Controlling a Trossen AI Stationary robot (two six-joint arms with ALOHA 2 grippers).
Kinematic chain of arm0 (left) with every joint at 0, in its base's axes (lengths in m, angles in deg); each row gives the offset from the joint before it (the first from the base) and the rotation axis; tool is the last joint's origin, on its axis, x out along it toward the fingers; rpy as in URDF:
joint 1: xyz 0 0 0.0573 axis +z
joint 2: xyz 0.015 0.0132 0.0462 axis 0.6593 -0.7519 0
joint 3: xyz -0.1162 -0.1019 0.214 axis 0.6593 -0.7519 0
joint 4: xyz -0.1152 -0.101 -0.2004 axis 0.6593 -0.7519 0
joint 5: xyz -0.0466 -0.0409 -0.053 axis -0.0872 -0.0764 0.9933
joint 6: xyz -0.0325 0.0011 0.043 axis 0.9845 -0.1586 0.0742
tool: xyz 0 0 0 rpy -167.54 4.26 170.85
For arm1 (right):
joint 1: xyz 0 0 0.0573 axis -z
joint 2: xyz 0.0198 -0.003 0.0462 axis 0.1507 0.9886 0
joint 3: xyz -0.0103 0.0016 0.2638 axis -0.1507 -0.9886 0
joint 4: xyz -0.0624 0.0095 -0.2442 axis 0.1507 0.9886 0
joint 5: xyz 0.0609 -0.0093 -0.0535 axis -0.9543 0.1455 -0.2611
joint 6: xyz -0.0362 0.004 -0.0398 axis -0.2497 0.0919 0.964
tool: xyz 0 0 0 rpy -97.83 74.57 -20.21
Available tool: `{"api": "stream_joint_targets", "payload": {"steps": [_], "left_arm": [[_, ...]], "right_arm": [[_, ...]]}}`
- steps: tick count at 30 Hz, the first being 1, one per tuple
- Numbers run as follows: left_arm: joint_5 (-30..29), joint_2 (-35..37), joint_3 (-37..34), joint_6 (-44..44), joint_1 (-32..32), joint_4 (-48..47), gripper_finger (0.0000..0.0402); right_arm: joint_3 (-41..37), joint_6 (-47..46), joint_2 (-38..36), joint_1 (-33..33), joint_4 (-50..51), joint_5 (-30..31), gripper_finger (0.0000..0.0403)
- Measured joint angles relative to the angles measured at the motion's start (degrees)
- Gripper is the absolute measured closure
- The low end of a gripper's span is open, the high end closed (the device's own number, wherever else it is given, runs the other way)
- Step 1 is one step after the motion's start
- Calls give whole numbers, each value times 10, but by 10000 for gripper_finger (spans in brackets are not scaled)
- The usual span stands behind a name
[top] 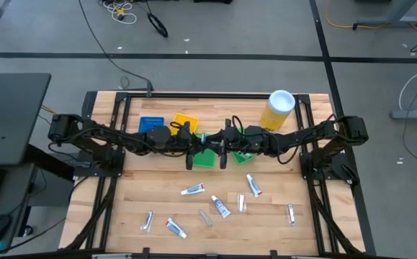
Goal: Pick & Place Travel size toiletries
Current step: Put the blue razor into the blue bin
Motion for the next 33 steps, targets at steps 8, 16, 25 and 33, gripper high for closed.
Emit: {"api": "stream_joint_targets", "payload": {"steps": [8,16,25,33], "left_arm": [[-19,5,0,5,5,-30,367],[-28,5,0,20,34,-58,367],[-111,99,0,32,88,-289,367],[-209,252,1,132,102,-591,366]], "right_arm": [[0,25,-9,0,34,13,261],[0,12,-45,0,174,63,256],[0,-3,-52,-1,238,70,256],[0,1,-79,-1,242,159,256]]}}
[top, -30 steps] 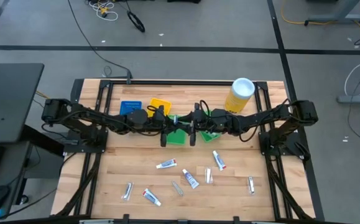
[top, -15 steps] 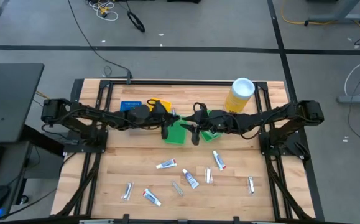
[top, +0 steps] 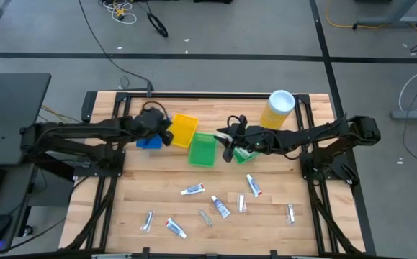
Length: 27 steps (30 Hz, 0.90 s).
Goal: Pick & Place Travel size toiletries
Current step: Put the blue razor into the blue bin
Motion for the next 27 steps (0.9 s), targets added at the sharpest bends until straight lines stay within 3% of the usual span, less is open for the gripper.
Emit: {"api": "stream_joint_targets", "payload": {"steps": [7,21,27], "left_arm": [[-62,10,-1,95,3,-153,367],[-85,-135,-1,155,30,-186,367],[-82,-178,-1,130,63,-172,367]], "right_arm": [[0,0,0,0,-14,10,256],[0,0,0,0,-14,1,256],[0,0,0,0,-12,1,256]]}}
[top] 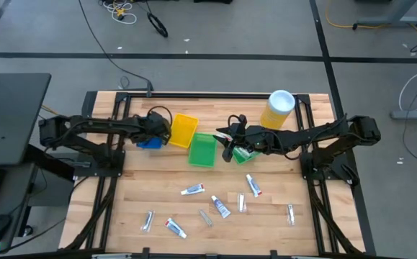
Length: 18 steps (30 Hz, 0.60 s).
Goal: Pick & Place Travel size toiletries
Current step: Put the blue razor into the blue bin
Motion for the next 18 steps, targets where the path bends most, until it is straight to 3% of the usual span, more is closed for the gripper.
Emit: {"api": "stream_joint_targets", "payload": {"steps": [18], "left_arm": [[10,33,0,-40,19,28,367]], "right_arm": [[0,0,0,0,-3,0,256]]}}
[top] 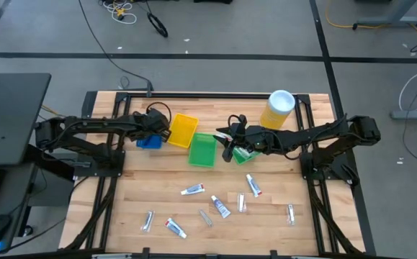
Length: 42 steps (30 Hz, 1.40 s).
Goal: Pick & Place Travel size toiletries
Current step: Put the blue razor into the blue bin
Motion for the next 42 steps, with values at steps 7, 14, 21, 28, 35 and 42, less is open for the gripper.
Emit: {"api": "stream_joint_targets", "payload": {"steps": [7,14,21,28,35,42], "left_arm": [[7,0,0,5,0,-2,367],[19,-4,-4,9,1,-4,367],[48,-4,-5,31,5,-23,367],[41,-6,-5,29,5,-27,367],[42,-26,-5,27,4,-28,367],[42,-44,-5,28,4,-22,367]], "right_arm": [[0,0,0,0,0,0,256],[0,0,0,0,1,-1,256],[0,0,0,1,-1,-11,256],[0,-19,0,1,-3,-11,256],[0,-30,0,0,-2,-11,256],[0,-50,0,0,-11,-17,256]]}}
